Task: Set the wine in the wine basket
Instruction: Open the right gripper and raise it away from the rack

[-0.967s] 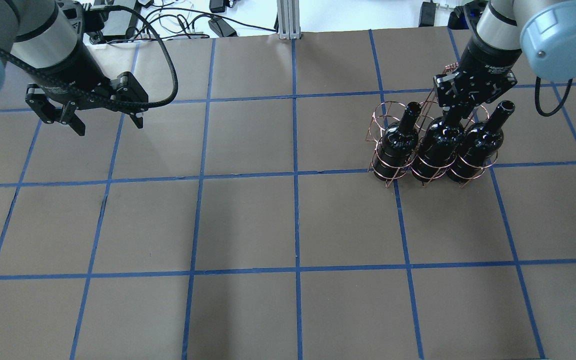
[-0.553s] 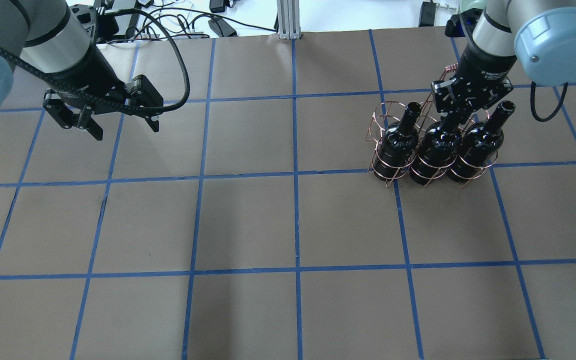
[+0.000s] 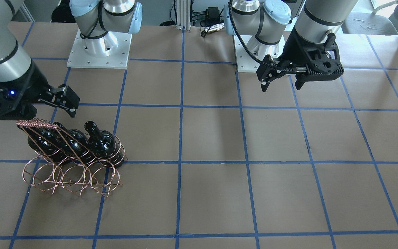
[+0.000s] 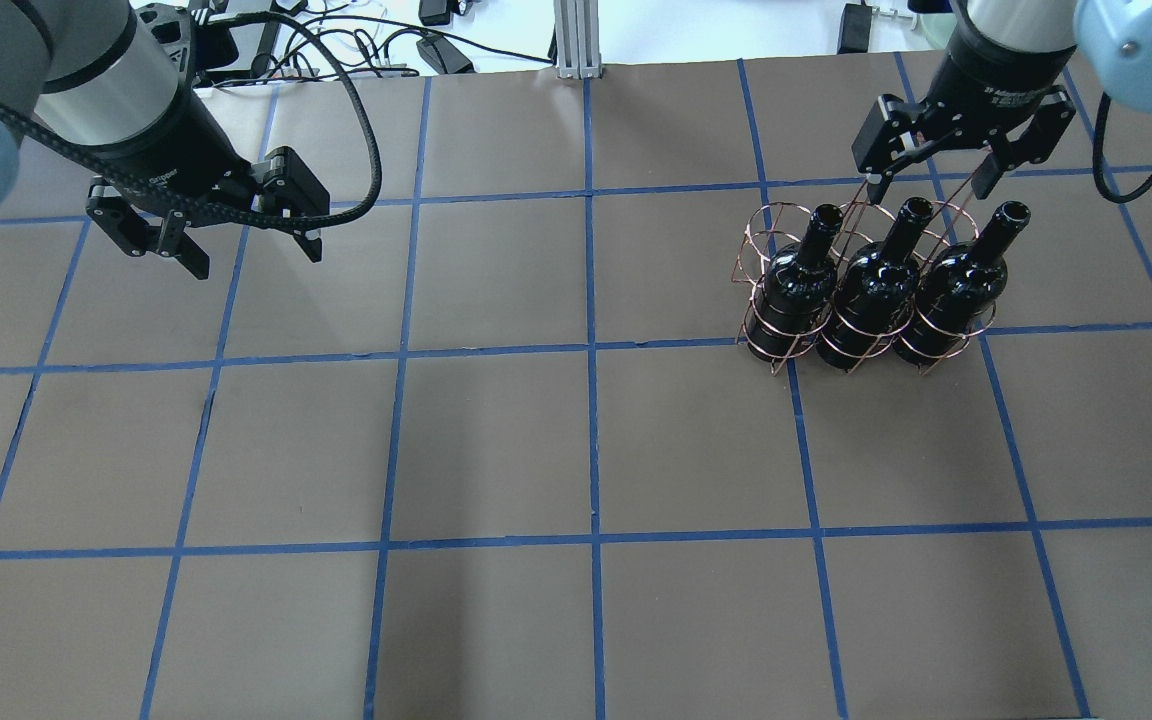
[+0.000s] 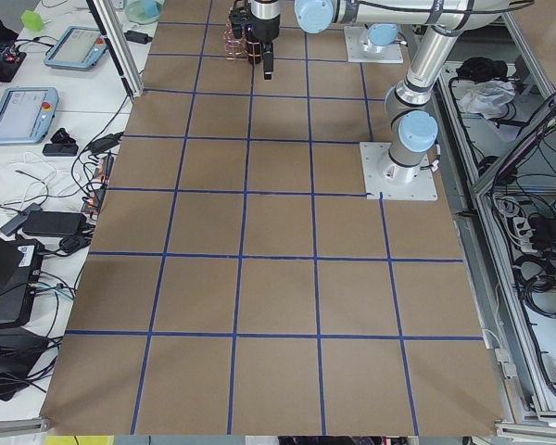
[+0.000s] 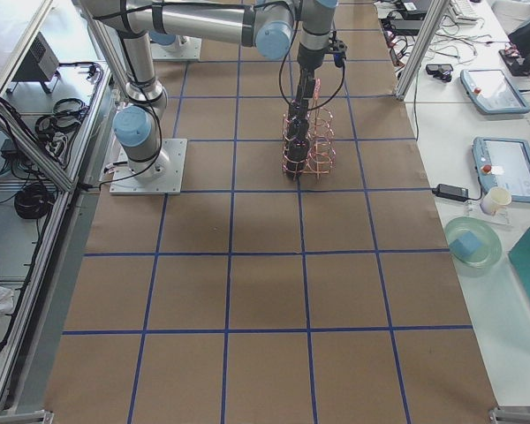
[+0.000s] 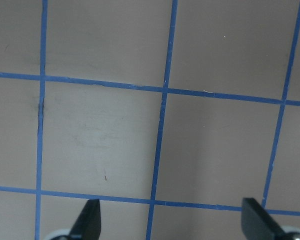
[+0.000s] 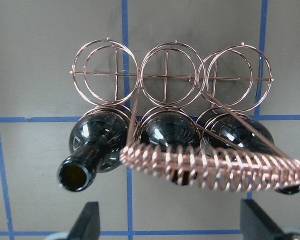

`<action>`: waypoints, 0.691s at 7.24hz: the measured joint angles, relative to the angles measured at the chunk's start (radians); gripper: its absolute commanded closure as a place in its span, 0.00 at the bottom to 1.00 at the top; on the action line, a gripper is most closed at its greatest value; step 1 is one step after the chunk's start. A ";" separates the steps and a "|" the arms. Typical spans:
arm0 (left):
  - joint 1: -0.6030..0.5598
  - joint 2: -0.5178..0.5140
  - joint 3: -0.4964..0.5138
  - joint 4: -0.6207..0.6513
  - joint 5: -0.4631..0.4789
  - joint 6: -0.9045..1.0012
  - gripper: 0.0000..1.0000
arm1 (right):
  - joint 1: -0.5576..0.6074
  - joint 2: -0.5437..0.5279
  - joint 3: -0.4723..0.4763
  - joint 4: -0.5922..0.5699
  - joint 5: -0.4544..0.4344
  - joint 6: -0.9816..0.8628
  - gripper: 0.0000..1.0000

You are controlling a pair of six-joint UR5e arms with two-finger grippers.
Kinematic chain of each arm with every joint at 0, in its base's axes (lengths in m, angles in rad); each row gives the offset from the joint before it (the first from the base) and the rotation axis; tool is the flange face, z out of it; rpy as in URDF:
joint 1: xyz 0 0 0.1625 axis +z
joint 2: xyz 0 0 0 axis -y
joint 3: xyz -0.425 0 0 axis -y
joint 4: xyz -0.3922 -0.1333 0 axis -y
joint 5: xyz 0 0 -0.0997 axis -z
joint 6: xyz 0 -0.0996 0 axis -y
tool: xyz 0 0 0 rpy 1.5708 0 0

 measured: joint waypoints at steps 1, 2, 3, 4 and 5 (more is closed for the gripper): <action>0.000 0.001 0.000 0.000 -0.001 0.000 0.00 | 0.046 -0.043 -0.018 0.040 -0.004 0.030 0.00; -0.001 0.001 0.000 0.000 -0.003 0.000 0.00 | 0.095 -0.073 -0.022 0.068 -0.006 0.074 0.00; -0.001 0.002 0.000 0.000 -0.006 -0.001 0.00 | 0.127 -0.085 -0.021 0.076 -0.005 0.094 0.00; -0.001 0.003 0.000 0.001 -0.008 -0.001 0.00 | 0.138 -0.086 -0.018 0.077 -0.004 0.096 0.00; -0.001 0.003 0.000 0.001 -0.006 -0.001 0.00 | 0.139 -0.086 -0.017 0.077 -0.005 0.092 0.00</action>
